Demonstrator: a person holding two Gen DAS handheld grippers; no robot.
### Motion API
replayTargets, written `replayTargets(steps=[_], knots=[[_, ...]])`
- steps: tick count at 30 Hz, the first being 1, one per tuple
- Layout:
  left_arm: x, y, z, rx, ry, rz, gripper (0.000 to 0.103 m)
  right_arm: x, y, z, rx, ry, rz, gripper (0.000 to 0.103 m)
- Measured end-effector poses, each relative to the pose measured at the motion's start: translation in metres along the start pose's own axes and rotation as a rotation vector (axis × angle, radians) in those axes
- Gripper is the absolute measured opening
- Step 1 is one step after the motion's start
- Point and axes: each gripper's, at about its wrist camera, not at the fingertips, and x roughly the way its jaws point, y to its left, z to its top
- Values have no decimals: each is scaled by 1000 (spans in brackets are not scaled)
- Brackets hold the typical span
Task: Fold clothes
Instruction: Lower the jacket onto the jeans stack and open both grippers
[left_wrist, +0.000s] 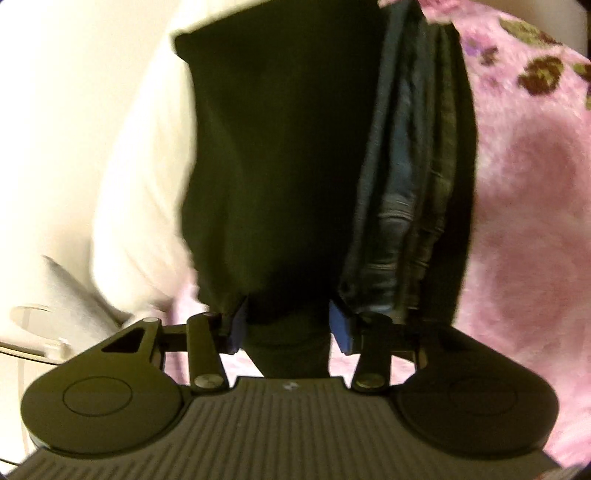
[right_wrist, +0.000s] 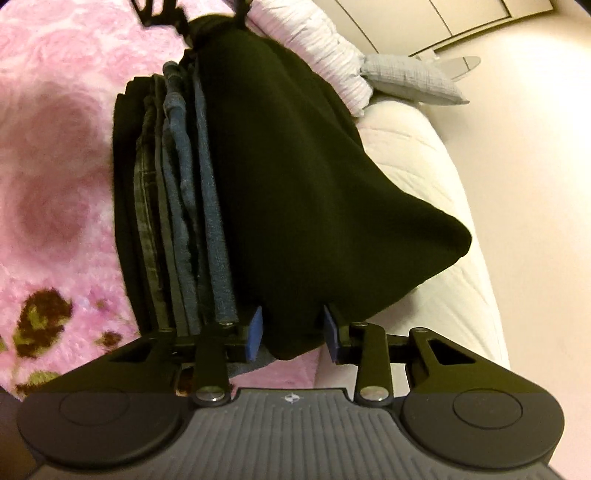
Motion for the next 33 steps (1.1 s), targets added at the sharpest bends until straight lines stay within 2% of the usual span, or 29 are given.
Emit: replayTargets(steps=[2, 4, 6, 7, 9, 11, 12, 13, 17, 19, 20, 22, 25, 26, 29, 33], knots=[[4, 4, 2, -18, 15, -21, 42, -3, -5, 1, 7, 9, 9, 34], [-4, 10, 1, -47, 26, -29, 44, -8, -11, 2, 31, 20, 13, 29], [-15, 15, -2, -78, 49, -32, 44, -16, -17, 2, 68, 26, 15, 32], [-20, 19, -3, -107, 63, -34, 44, -21, -20, 3, 97, 29, 18, 36], [-28, 26, -2, -182, 101, -42, 45, -30, -27, 5, 154, 34, 25, 38], [-35, 37, -2, -319, 137, -52, 45, -37, -36, 9, 273, 61, 53, 39], [-38, 42, -1, -403, 153, -58, 46, -40, -42, 10, 359, 76, 80, 43], [-40, 46, 2, -492, 167, -67, 49, -42, -48, 10, 452, 91, 112, 51], [-55, 54, 11, -828, 212, -120, 60, -47, -61, 3, 799, 163, 208, 65], [-63, 55, 11, -953, 231, -133, 70, -49, -63, -2, 928, 192, 240, 83], [-67, 56, 11, -1015, 241, -140, 72, -50, -65, -4, 984, 201, 248, 86], [-75, 57, 12, -1140, 260, -153, 83, -52, -67, -8, 1093, 217, 274, 88], [-84, 58, 5, -1316, 307, -129, 98, -52, -68, -11, 1202, 251, 325, 88], [-88, 60, 2, -1364, 326, -119, 99, -54, -68, -11, 1216, 259, 324, 88], [-97, 64, -4, -1429, 370, -110, 101, -65, -65, -6, 1196, 241, 292, 88], [-109, 61, -6, -1429, 347, -114, 101, -84, -65, 0, 1204, 218, 259, 88]])
